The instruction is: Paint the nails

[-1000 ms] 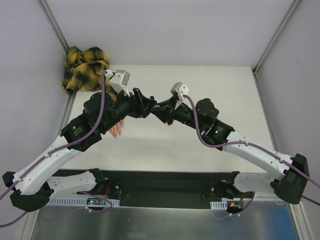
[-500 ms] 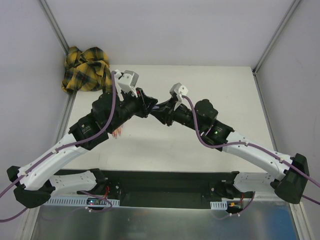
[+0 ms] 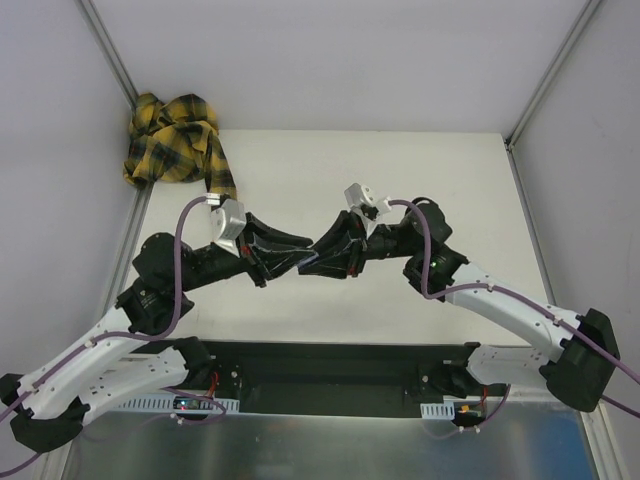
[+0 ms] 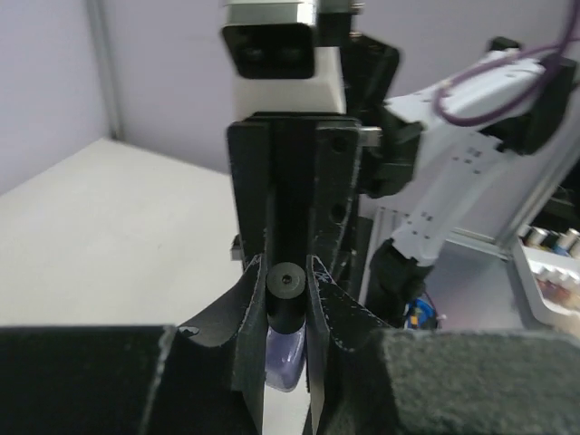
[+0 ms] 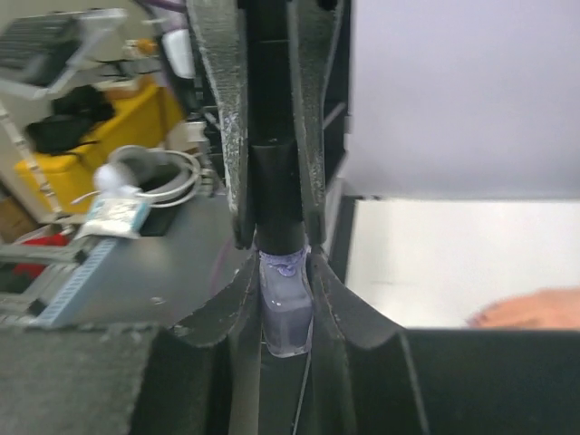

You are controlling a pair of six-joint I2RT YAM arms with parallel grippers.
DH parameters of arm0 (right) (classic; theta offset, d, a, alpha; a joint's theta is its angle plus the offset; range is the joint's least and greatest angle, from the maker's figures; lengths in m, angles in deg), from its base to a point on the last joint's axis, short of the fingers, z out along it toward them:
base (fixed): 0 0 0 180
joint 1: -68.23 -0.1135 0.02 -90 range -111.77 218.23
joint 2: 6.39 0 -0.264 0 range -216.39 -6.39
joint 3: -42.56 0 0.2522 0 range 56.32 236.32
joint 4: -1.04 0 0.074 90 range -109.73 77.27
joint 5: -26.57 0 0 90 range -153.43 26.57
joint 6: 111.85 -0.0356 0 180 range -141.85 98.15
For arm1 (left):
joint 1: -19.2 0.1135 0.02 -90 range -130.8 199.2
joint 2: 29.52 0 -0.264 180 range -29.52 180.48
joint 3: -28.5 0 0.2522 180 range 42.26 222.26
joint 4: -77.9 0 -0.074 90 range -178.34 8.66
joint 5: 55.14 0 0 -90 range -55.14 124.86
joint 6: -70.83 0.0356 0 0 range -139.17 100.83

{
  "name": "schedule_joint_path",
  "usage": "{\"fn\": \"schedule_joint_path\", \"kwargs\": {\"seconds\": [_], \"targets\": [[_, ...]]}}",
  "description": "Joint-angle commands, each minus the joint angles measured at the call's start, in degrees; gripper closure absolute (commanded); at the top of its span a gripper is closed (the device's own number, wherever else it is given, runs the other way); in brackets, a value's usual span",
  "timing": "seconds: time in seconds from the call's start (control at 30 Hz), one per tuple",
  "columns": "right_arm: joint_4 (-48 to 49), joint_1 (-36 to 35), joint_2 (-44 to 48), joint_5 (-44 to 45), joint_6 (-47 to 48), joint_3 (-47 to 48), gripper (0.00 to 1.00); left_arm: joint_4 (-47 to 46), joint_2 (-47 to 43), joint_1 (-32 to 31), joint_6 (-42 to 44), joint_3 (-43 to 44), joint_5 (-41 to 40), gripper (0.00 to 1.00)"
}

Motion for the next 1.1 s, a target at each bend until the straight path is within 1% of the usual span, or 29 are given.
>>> {"fn": "schedule_joint_path", "kwargs": {"seconds": [0.0,0.03,0.1,0.13,0.17,0.2,0.23,0.27,0.3,0.33,0.37,0.4,0.43,0.47,0.5,0.53,0.6,0.67,0.7,0.73,0.8,0.87,0.97,1.07], "targets": [[27.67,1.87,-1.42,-14.20,-13.20,2.64,1.00,-0.76,3.15,2.77,0.63,0.65,24.58,1.00],[28.57,1.96,-1.77,-14.39,-14.69,2.55,1.00,-0.58,3.95,3.04,-0.16,1.87,26.42,1.00],[28.75,2.31,-1.69,-13.86,-14.79,2.12,1.00,0.12,5.27,3.56,-0.34,2.85,26.44,1.00],[28.67,2.57,-1.60,-13.08,-14.88,1.94,1.00,0.64,5.28,3.65,-0.34,3.81,25.40,1.00],[28.49,3.36,-1.60,-12.63,-14.79,1.76,1.00,1.34,5.19,3.74,-0.17,4.34,20.69,0.98],[27.27,3.72,-1.34,-12.28,-14.45,1.33,1.00,3.44,5.10,4.09,0.10,4.87,17.94,0.89],[26.22,4.15,-1.16,-10.71,-14.18,1.15,1.00,4.94,5.01,4.18,0.71,6.61,14.78,0.79],[24.55,5.20,-0.81,-9.57,-11.83,0.97,1.00,6.69,5.19,4.18,0.80,7.94,6.05,0.55],[19.49,5.65,-0.46,-8.25,-10.24,0.71,1.00,10.89,5.36,4.09,0.71,9.17,1.79,0.44],[15.96,5.91,0.42,-5.02,-7.79,0.88,1.00,12.58,5.89,4.09,0.02,11.79,-3.04,0.33],[11.14,6.09,0.86,-2.72,-4.98,1.49,1.00,14.25,6.15,4.09,-0.42,12.95,-6.66,0.26],[-0.66,6.01,1.21,0.26,1.92,2.37,1.00,15.05,6.42,4.18,-0.86,13.83,-11.91,0.19],[-5.30,5.83,1.13,7.86,4.43,4.73,1.00,16.54,6.59,4.09,-2.43,15.32,-14.49,0.16],[-9.00,5.57,0.69,10.98,6.11,5.62,1.00,17.51,6.60,4.18,-3.49,16.20,-17.21,0.14],[-13.21,5.65,0.08,13.45,8.13,6.24,1.00,18.39,7.12,4.18,-4.38,16.99,-22.20,0.12],[-14.47,5.65,-0.45,18.09,8.58,7.20,1.00,19.19,7.47,4.09,-5.34,18.48,-23.21,0.12],[-17.02,5.30,-1.94,21.28,9.37,8.08,1.00,19.11,8.87,4.09,-6.05,19.54,-23.74,0.12],[-18.35,3.82,-2.39,26.81,10.69,9.14,1.00,19.11,10.19,4.09,-7.37,20.60,-24.45,0.15],[-20.27,3.37,-2.65,28.66,11.04,9.67,1.00,19.11,11.50,4.18,-7.37,20.87,-24.53,0.19],[-21.59,2.85,-2.83,32.25,12.00,10.28,1.00,19.11,12.13,4.18,-7.29,21.22,-25.14,0.29],[-24.58,0.83,-3.00,37.26,13.15,11.95,1.00,19.02,13.36,4.09,-8.16,20.96,-27.33,0.35],[-25.03,-0.32,-2.74,39.74,14.12,12.22,1.00,18.58,14.06,4.18,-9.39,20.52,-30.59,0.41],[-25.03,-0.94,-2.21,42.56,14.38,12.05,1.00,17.70,15.47,4.09,-11.32,20.17,-33.23,0.45],[-25.03,-1.46,-2.39,43.71,14.47,12.13,1.00,17.17,17.31,4.09,-13.52,20.60,-32.62,0.49]]}}
